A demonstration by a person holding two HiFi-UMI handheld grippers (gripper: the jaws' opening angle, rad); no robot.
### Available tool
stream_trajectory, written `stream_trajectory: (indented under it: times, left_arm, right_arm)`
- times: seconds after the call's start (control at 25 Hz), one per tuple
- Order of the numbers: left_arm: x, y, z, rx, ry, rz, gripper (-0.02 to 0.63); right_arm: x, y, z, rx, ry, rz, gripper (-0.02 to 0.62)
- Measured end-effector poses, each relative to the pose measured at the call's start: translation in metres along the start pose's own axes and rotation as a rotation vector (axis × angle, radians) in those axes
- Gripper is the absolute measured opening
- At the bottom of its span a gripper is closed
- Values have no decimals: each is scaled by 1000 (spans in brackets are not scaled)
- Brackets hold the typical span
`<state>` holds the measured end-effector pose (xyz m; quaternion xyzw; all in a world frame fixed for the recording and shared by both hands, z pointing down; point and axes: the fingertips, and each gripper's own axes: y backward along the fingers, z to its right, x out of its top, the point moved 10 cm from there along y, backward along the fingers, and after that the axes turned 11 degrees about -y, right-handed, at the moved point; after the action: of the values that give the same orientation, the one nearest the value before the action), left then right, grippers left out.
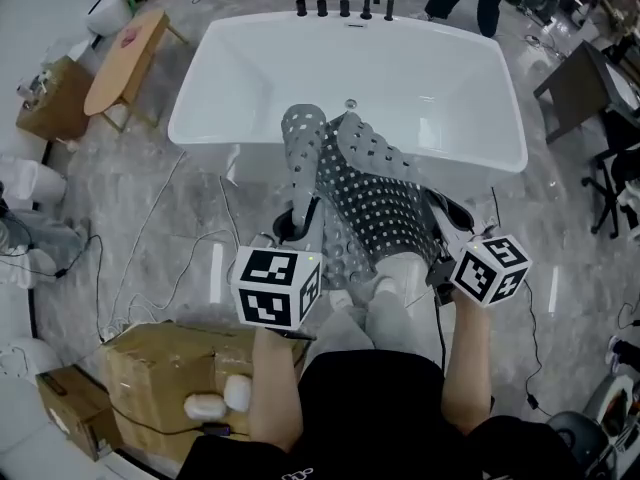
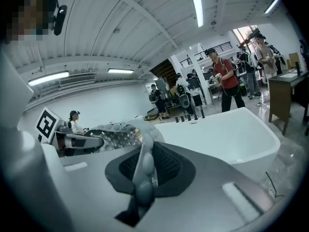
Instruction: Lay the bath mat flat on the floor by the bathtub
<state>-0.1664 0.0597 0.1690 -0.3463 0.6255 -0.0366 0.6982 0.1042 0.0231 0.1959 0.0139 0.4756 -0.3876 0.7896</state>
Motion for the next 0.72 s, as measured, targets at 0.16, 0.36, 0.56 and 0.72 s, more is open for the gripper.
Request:
stream_trajectory:
  times: [0.16,0.36,0.56,0.72]
  left_arm:
    - [-4,-9,1,19,-1,-29,21]
    - [-8,-12,-10,83,-46,-139,21]
    - [-1,-29,0,70,-44,-184,21]
    - [3,-49,15,66,-48,-193,21]
  right_arm:
    - [-7,-8,14,22,-41,-14,20]
    - [-14,-35,20,71,-91,-47,21]
    - [-7,-39,38,76,-121,-64,21]
    - [-3,-31,62,77,-131,-65,21]
